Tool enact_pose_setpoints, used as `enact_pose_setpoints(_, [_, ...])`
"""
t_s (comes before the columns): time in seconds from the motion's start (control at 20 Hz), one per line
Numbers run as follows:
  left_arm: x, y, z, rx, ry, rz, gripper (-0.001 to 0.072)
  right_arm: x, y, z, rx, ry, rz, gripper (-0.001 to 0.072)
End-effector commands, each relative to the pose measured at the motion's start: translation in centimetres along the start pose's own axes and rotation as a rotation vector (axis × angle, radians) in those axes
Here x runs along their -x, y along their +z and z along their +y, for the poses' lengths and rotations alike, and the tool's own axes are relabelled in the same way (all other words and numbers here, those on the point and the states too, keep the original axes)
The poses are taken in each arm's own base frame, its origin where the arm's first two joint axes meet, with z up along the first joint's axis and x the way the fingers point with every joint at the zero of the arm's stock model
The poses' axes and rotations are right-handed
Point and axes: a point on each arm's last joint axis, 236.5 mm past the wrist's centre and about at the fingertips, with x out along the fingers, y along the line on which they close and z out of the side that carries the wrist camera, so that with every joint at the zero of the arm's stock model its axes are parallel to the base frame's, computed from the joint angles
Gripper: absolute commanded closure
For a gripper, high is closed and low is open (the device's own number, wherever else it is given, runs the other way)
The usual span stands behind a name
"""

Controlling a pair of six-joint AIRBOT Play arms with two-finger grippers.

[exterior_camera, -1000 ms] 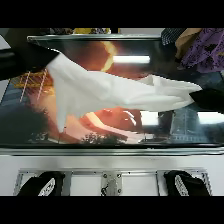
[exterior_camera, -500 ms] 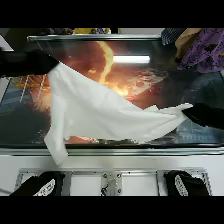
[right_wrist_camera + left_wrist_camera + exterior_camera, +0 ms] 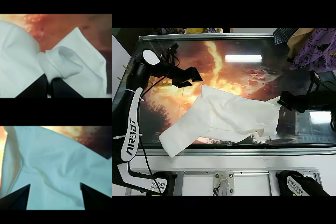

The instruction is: Fold the clothes and pants, and hang the long-sleeved shirts on hangers.

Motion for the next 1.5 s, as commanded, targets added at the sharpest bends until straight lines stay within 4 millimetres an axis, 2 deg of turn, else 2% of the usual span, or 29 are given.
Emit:
enact_pose_setpoints(0.0, [-0.6,-4.8,1.6,-0.015,0.09,0.076,0.0024,-1.5,-0.2,-0.2,0.056,-0.007,0.029,0.0689])
enact_pose_setpoints(0.15, [-2.8,-12.9,1.5,-0.023,0.099,0.168,0.0024,-1.7,-1.0,0.5,0.089,0.0,0.054,0.0689])
enact_pose_setpoints(0.25, [-4.7,-17.5,2.5,-0.021,0.117,0.219,0.0024,-1.9,-1.3,0.9,0.1,0.006,0.061,0.0689])
enact_pose_setpoints(0.3, [-5.6,-19.3,3.1,-0.013,0.127,0.24,0.0024,-2.0,-1.4,1.1,0.105,0.008,0.064,0.0689])
enact_pose_setpoints(0.4, [-7.1,-21.7,4.2,0.035,0.15,0.267,0.0024,-2.1,-1.7,1.4,0.115,0.011,0.071,0.0689])
enact_pose_setpoints(0.55, [-9.6,-22.4,4.1,0.023,0.159,0.25,0.0025,-2.3,-2.0,1.9,0.129,0.016,0.079,0.0689])
enact_pose_setpoints(0.7, [-11.3,-21.0,3.8,-0.049,0.208,0.239,0.0024,-2.4,-2.3,1.9,0.135,0.015,0.087,0.0689])
enact_pose_setpoints(0.9, [-11.5,-19.8,6.7,-0.207,0.455,0.299,0.0024,-2.4,-2.3,1.9,0.135,0.015,0.087,0.0689])
enact_pose_setpoints(1.15, [-12.7,-20.9,7.0,-0.287,0.512,0.358,0.0026,-2.4,-2.3,1.9,0.135,0.015,0.087,0.0689])
enact_pose_setpoints(1.2, [-12.7,-20.9,6.9,-0.287,0.511,0.356,0.0088,-2.4,-2.3,1.9,0.135,0.015,0.087,0.0689])
enact_pose_setpoints(1.25, [-12.6,-20.9,6.9,-0.287,0.511,0.356,0.0328,-2.4,-2.3,1.9,0.135,0.015,0.087,0.0689])
enact_pose_setpoints(1.35, [-12.4,-20.7,6.7,-0.289,0.506,0.346,0.0642,-2.4,-2.3,1.9,0.135,0.015,0.087,0.0689])
enact_pose_setpoints(1.4, [-11.9,-20.1,6.3,-0.289,0.497,0.323,0.068,-2.4,-2.3,1.9,0.134,0.015,0.086,0.0689])
enact_pose_setpoints(1.45, [-11.1,-19.3,5.8,-0.288,0.485,0.29,0.068,-2.3,-2.2,2.1,0.131,0.022,0.084,0.0689])
